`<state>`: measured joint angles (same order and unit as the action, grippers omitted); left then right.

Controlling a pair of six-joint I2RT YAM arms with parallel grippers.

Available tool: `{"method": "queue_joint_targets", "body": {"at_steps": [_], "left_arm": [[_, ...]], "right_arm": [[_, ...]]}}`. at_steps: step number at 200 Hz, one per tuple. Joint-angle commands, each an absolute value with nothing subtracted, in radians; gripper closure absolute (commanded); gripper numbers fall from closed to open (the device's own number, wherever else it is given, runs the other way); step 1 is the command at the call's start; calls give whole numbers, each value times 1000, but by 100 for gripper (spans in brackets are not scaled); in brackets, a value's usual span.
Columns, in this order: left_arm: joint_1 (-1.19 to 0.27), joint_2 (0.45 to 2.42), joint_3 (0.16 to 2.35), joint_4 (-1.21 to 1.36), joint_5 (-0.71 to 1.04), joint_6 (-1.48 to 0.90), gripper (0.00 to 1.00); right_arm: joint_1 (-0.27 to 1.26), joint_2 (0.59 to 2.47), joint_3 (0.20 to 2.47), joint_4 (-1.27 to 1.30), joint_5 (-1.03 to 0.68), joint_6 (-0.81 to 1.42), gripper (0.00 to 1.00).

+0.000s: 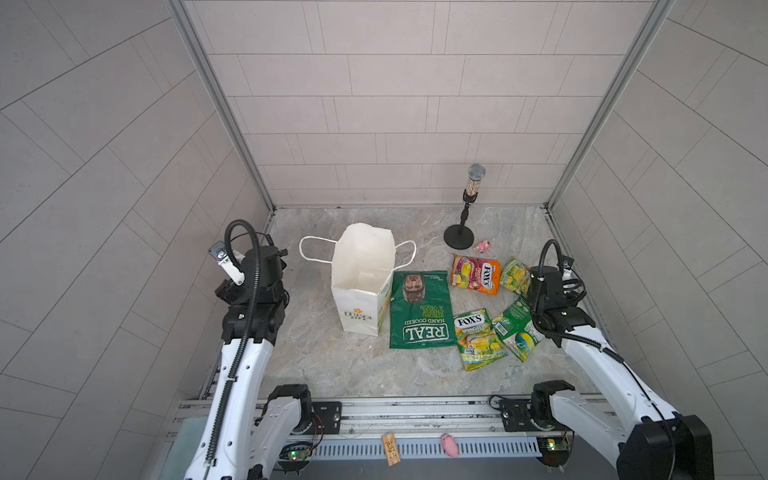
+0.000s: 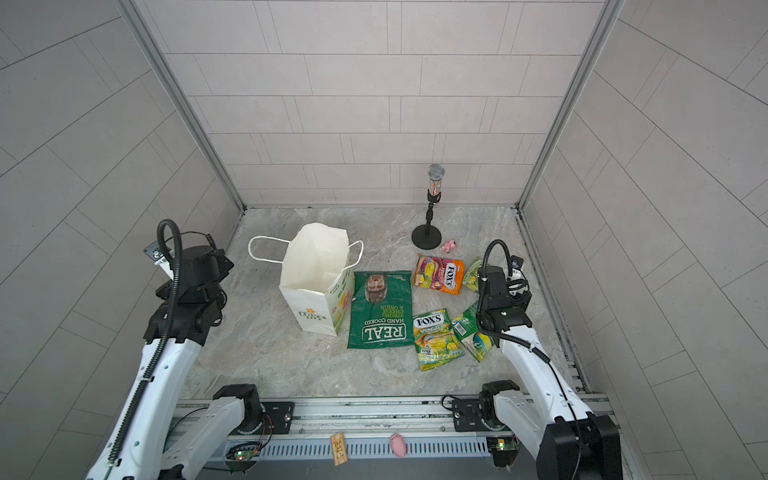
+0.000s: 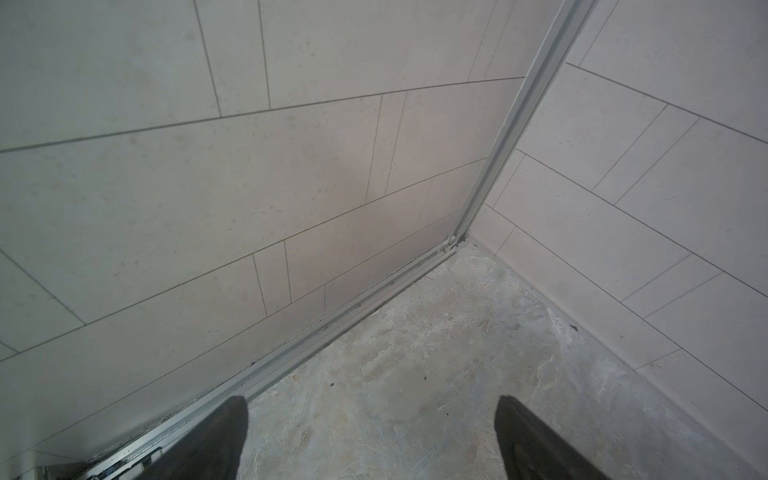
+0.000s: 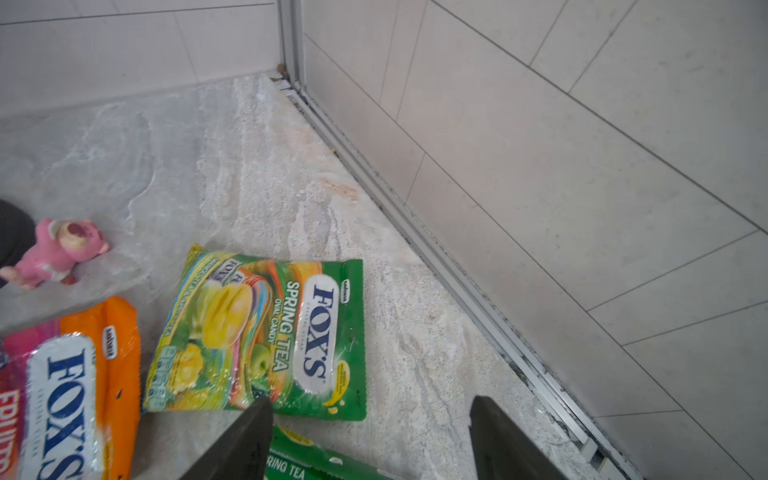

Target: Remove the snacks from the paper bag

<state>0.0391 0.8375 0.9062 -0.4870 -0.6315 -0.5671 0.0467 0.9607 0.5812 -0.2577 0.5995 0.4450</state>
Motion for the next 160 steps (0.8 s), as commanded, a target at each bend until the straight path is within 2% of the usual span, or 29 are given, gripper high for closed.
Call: {"method": "queue_joint_targets", "body": {"at_steps": [1, 63, 118, 160], "left_arm": [[45, 817, 843, -501, -684, -677, 3], [46, 818, 657, -356, -675, -710, 2], [45, 847, 386, 162, -460, -423, 3], [45, 993, 301, 449, -293, -242, 2]], "right_arm": [[6, 981, 563, -208, 632, 461, 24], [-61, 1048, 522, -133, 652, 479, 24], [-63, 1097, 430, 72, 642, 440, 24], [-63, 1150, 384, 236, 597, 380, 23]]}}
